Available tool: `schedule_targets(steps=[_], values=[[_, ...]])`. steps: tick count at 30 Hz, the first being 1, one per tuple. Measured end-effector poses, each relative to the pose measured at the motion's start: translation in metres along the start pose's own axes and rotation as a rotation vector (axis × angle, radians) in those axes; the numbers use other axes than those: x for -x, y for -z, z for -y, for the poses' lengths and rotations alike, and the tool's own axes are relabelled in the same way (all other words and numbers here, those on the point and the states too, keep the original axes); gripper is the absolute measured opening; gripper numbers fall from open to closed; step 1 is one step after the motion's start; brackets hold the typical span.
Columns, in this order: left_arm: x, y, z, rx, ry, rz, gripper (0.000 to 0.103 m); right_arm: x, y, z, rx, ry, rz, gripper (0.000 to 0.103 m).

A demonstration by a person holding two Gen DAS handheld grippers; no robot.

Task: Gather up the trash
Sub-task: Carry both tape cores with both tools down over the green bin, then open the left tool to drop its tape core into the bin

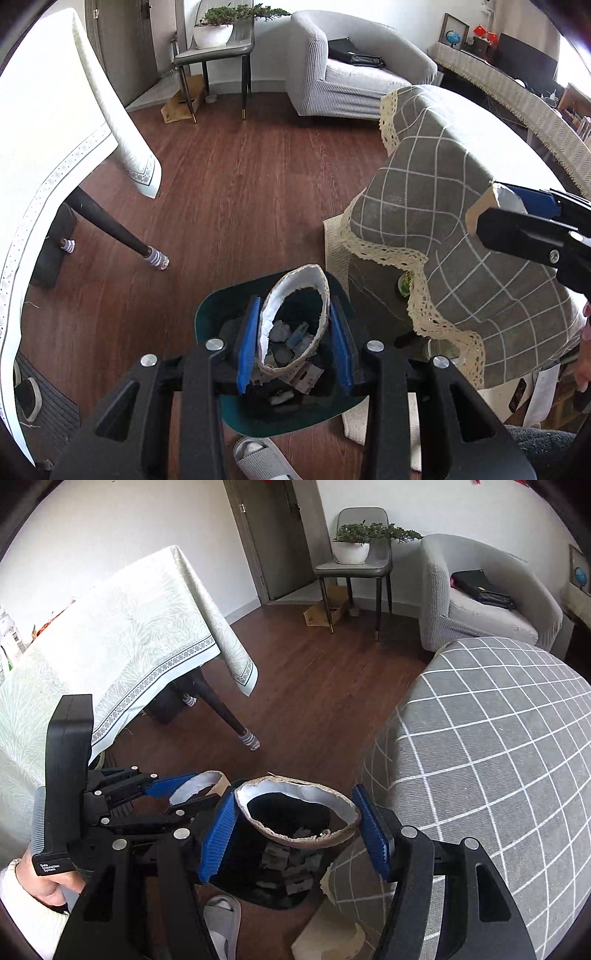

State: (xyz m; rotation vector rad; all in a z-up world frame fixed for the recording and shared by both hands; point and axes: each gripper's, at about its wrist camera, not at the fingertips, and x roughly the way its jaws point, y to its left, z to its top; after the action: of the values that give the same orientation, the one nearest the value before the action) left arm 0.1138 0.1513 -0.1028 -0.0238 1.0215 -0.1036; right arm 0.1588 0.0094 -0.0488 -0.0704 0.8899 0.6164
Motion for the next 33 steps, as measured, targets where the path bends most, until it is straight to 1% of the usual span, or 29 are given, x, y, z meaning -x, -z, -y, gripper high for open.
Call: schedule_targets(steps=[3,6,12,17,20,27,31,33], values=[[-0.01,0.008,-0.01,0.01,0.006,-0.035,0.039,-0.011,0.0,-0.007,0.014,0.001,-0.018,0.064],[-0.023,0.015,-0.016,-0.003,-0.007,-0.07,0.039,-0.021,-0.001,-0.013,0.024,0.005,-0.037,0.064],[-0.04,0.031,-0.028,-0.001,-0.006,-0.131,0.039,-0.038,-0.001,-0.023,0.032,-0.001,-0.066,0.064],[-0.046,0.039,-0.034,-0.015,-0.006,-0.16,0.041,-0.055,-0.006,-0.033,0.037,-0.008,-0.089,0.064],[-0.044,0.041,-0.037,-0.025,-0.008,-0.145,0.056,-0.064,-0.008,-0.037,0.039,-0.009,-0.104,0.064],[-0.028,0.038,-0.056,0.018,0.009,-0.094,0.058,-0.083,-0.005,-0.044,0.054,-0.001,-0.142,0.064],[-0.009,0.032,-0.062,0.034,-0.015,-0.036,0.059,-0.095,-0.001,-0.048,0.062,0.006,-0.169,0.064],[0.002,0.028,-0.064,0.045,-0.018,-0.003,0.063,-0.101,0.002,-0.05,0.065,0.008,-0.182,0.064]])
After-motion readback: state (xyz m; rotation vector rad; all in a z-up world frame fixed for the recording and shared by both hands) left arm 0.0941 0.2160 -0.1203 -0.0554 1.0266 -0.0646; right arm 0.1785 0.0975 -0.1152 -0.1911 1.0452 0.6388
